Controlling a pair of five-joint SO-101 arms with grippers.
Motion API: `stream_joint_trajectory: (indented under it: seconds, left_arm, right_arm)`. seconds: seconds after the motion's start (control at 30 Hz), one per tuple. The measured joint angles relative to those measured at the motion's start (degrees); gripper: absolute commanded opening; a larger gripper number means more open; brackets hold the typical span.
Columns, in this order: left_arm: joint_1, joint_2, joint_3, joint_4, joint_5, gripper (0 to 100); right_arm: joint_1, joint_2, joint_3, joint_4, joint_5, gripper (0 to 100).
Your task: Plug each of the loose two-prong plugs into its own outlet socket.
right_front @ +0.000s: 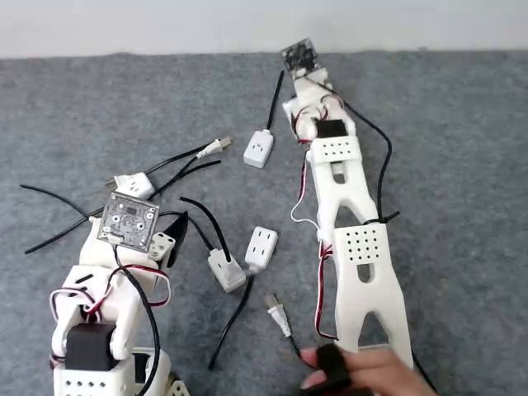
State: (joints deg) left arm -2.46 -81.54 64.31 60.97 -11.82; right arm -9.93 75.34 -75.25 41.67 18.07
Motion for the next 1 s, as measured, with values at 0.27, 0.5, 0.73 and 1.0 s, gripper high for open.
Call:
stream_joint_trajectory:
  seconds: [0.27, 0.5, 0.73, 1.0]
  left_arm:
    - [0.0, 0.0, 0.0, 0.0, 0.0, 26]
    - [0.0, 0.0, 0.0, 0.0, 0.0, 26]
    - [0.0, 0.0, 0.0, 0.0, 0.0, 26]
    - [0.0, 0.0, 0.0, 0.0, 0.0, 26]
  right_arm:
    - [1.8, 0.0, -16.3, 14.2, 0.0, 0.9]
    - [3.3, -2.2, -17.8, 20.9, 0.0, 0.9]
    - [3.7, -4.6, -17.8, 26.5, 0.0, 0.9]
    - [3.6, -15.4, -17.8, 42.9, 0.0, 1.0]
